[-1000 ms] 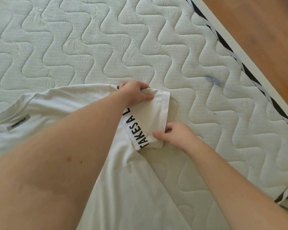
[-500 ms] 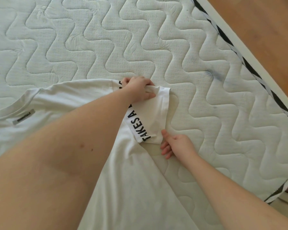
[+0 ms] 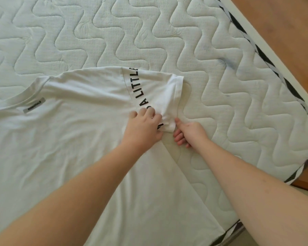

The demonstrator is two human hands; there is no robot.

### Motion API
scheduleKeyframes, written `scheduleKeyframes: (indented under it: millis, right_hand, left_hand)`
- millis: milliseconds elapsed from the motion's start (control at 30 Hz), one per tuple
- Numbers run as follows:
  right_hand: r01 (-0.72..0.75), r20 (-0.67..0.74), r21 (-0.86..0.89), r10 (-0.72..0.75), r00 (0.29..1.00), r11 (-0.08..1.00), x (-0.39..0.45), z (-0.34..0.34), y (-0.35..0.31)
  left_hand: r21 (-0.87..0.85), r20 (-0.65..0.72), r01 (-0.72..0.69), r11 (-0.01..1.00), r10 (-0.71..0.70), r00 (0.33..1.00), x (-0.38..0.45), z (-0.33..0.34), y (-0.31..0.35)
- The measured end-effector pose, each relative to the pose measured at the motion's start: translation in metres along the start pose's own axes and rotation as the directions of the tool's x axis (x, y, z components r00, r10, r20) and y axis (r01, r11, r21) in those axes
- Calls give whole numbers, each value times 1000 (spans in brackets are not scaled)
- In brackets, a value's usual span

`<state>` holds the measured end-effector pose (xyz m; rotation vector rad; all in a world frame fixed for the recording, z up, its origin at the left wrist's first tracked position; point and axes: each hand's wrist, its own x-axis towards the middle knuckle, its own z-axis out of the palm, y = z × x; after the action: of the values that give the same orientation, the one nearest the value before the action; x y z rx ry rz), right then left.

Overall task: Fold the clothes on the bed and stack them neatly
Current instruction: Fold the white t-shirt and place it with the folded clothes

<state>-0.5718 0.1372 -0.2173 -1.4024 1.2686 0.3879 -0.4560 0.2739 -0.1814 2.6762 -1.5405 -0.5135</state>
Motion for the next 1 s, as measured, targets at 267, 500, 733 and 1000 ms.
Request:
scheduleKeyframes:
  millis: [267, 500, 733, 1000]
  right_hand:
    - [501, -276, -444, -646, 712, 743, -31, 24, 30]
    - [518, -110, -757, -859, 500, 398, -25, 24, -5]
    - [361, 45, -900, -772, 635, 245, -35, 15, 17]
    - [554, 39, -735, -791, 610, 391, -53, 52, 9]
  left_hand:
    - [-196, -74, 244, 950, -263, 962, -5, -5, 9]
    - [-289, -243, 128, 949, -202, 949, -29, -3, 2]
    - [-153, -137, 91, 984, -113, 984, -31, 16, -3]
    - [-218, -249, 92, 972, -146, 957, -39, 21, -27]
